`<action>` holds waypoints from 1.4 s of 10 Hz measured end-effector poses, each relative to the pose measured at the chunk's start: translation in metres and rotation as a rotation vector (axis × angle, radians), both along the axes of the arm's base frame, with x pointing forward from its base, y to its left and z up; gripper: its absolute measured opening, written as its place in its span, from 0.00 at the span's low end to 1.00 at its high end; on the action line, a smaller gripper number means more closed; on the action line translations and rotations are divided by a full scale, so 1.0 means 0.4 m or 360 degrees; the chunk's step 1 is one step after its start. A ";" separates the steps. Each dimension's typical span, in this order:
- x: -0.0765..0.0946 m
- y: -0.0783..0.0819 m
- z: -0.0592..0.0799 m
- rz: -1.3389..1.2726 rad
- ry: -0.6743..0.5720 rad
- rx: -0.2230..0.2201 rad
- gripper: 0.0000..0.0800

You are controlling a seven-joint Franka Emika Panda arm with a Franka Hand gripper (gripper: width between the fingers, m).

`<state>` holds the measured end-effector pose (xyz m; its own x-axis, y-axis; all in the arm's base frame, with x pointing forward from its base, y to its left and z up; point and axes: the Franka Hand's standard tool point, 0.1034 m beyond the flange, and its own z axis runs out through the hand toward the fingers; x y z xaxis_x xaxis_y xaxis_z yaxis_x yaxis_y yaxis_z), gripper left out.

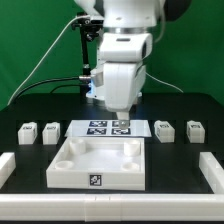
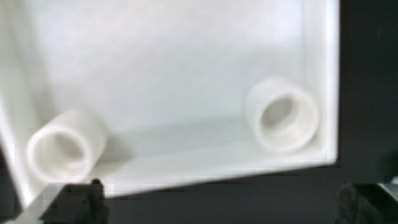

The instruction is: Assemble one leg

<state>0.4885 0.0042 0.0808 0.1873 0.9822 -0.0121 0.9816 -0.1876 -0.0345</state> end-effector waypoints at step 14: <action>-0.163 -0.058 -0.163 0.0130 0.0080 0.0056 0.81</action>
Offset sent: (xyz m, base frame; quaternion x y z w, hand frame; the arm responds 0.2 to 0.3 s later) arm 0.0000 0.0000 0.0000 0.0000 0.0000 0.0000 1.0000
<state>0.4232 -0.0190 0.0156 0.1065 0.9942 0.0153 0.9905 -0.1048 -0.0893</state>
